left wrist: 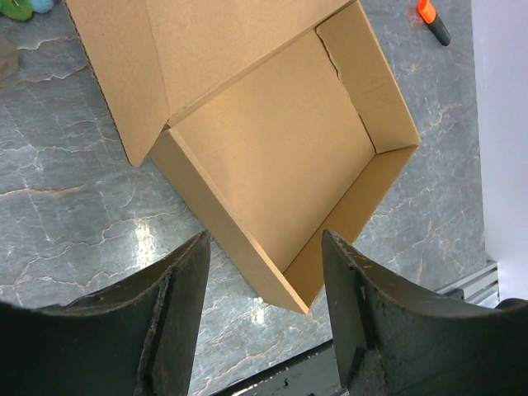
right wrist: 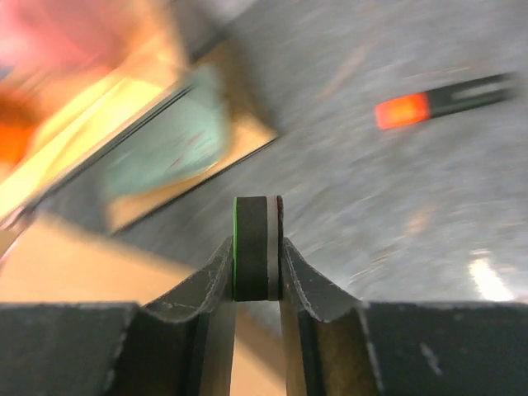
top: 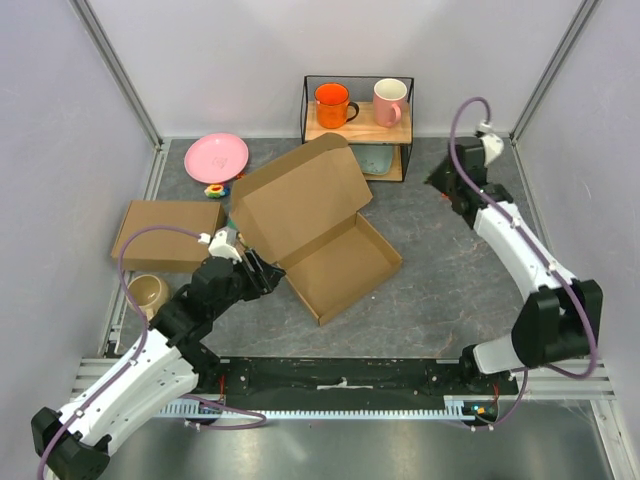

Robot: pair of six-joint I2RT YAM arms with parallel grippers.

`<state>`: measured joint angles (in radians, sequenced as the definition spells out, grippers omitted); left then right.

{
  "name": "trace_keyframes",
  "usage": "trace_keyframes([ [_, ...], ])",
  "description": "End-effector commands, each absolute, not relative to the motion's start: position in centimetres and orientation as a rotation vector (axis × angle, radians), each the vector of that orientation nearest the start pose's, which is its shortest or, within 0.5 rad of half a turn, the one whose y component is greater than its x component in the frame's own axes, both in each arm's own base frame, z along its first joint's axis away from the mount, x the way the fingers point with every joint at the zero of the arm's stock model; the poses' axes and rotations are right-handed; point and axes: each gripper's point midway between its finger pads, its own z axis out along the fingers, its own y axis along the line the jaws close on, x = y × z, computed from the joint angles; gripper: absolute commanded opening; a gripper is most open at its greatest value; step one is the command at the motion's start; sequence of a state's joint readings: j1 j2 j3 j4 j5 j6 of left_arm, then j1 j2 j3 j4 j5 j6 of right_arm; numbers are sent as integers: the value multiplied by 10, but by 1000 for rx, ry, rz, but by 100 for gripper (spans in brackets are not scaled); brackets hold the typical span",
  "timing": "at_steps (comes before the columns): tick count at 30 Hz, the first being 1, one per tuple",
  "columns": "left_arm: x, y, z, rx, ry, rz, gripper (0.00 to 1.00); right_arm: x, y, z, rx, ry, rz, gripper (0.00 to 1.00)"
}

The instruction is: Fold the paper box

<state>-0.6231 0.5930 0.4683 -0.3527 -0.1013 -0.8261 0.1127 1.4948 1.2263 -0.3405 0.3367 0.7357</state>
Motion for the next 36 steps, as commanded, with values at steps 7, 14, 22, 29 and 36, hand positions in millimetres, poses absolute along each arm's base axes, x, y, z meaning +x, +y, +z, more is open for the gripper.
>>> trace_keyframes([
  [7, 196, -148, 161, -344, 2082, -779, 63, 335, 266, 188, -178, 2303, 889, 28],
  [14, 194, -138, 158, -371, 2065, -742, 63, 252, 347, 120, -709, 2443, 880, 29],
  [22, 188, -132, 155, -396, 2072, -742, 63, 262, 335, 72, -680, 2538, 700, 68],
  [29, 187, -128, 150, -406, 2085, -711, 63, 295, 304, 101, -527, 2450, 518, 98],
  [36, 189, -141, 140, -387, 2132, -744, 61, 341, 226, 175, -283, 2184, 118, 98],
])
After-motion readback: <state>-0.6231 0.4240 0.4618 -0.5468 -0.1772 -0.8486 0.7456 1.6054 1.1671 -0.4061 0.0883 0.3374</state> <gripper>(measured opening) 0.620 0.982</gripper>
